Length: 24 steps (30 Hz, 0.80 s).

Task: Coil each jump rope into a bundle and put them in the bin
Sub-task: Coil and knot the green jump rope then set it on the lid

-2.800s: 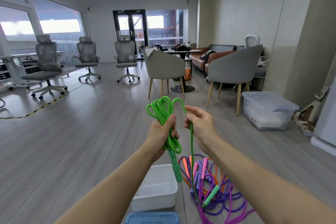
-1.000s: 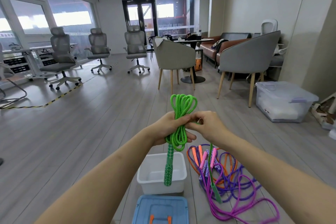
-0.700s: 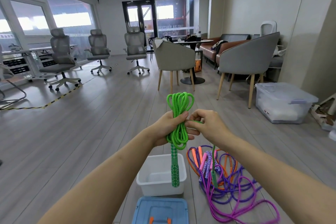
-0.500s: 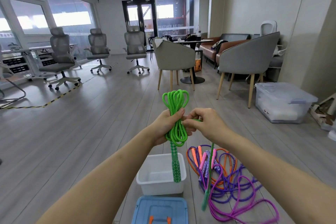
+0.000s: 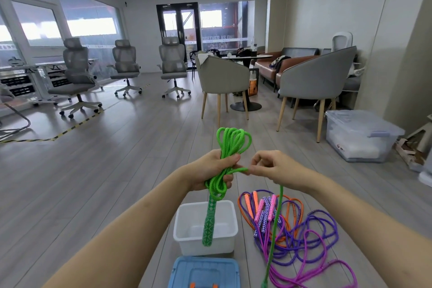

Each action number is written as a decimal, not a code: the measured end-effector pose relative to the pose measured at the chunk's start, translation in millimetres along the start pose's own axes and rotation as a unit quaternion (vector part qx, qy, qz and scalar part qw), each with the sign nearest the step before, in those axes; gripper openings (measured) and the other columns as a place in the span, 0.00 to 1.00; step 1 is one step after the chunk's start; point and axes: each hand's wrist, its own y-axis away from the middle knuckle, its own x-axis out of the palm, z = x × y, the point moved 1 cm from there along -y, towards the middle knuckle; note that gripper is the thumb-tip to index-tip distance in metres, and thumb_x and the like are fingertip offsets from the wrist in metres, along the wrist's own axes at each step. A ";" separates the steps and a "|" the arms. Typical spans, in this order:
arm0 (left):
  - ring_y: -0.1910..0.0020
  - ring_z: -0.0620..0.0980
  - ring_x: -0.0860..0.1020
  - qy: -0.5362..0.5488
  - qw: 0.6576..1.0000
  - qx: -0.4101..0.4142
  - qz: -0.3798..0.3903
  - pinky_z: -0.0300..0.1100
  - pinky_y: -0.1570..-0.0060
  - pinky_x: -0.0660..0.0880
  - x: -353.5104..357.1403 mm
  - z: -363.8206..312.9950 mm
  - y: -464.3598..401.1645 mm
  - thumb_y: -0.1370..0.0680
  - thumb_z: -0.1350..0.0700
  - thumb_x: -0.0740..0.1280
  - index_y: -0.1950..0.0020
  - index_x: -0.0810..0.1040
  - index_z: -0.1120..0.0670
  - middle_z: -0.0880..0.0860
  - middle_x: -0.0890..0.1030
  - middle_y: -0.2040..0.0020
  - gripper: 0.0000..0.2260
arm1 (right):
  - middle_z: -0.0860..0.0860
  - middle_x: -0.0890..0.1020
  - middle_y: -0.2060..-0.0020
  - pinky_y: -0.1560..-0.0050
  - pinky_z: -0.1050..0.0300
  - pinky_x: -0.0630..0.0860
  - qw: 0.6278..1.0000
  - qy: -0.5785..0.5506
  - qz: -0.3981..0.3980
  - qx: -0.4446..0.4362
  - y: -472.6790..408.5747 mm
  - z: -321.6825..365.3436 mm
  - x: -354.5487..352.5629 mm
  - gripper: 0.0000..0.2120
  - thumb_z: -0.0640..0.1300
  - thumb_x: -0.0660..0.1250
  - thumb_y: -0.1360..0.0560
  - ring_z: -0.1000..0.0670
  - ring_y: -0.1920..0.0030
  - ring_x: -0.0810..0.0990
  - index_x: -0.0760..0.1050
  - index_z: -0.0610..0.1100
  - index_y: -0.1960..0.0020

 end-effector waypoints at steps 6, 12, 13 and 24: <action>0.70 0.46 0.67 -0.174 0.972 -0.100 0.121 0.39 0.68 0.71 10.4 -0.4 13.7 0.16 0.55 0.65 0.50 0.69 0.54 0.52 0.74 0.63 0.06 | 0.48 0.70 0.68 0.67 0.55 0.68 0.984 0.004 0.153 0.094 4.0 -31.2 5.1 0.18 0.58 0.69 0.21 0.51 0.68 0.67 0.81 0.43 0.58; 0.71 0.49 0.72 -0.411 0.875 -0.175 0.188 0.41 0.72 0.75 32.6 32.3 -0.9 0.20 0.59 0.70 0.44 0.69 0.61 0.53 0.74 0.65 0.12 | 0.47 0.68 0.70 0.68 0.54 0.62 0.980 0.039 0.154 0.116 -3.3 -38.3 7.8 0.17 0.51 0.73 0.22 0.51 0.70 0.63 0.77 0.47 0.67; 0.71 0.50 0.72 -0.453 0.853 -0.191 0.172 0.40 0.73 0.75 33.6 46.2 -7.2 0.21 0.59 0.71 0.46 0.71 0.63 0.54 0.74 0.66 0.12 | 0.47 0.67 0.70 0.69 0.55 0.61 0.981 0.062 0.137 0.119 -6.0 -34.6 10.3 0.17 0.54 0.74 0.24 0.51 0.70 0.63 0.79 0.47 0.67; 0.74 0.48 0.71 -0.181 0.956 -0.111 -0.201 0.44 0.73 0.71 16.5 75.3 -52.1 0.20 0.59 0.68 0.28 0.55 0.64 0.57 0.73 0.63 0.28 | 0.54 0.75 0.74 0.65 0.55 0.67 0.994 0.077 -0.059 0.051 -6.8 -19.6 41.4 0.17 0.46 0.69 0.20 0.56 0.72 0.70 0.77 0.49 0.68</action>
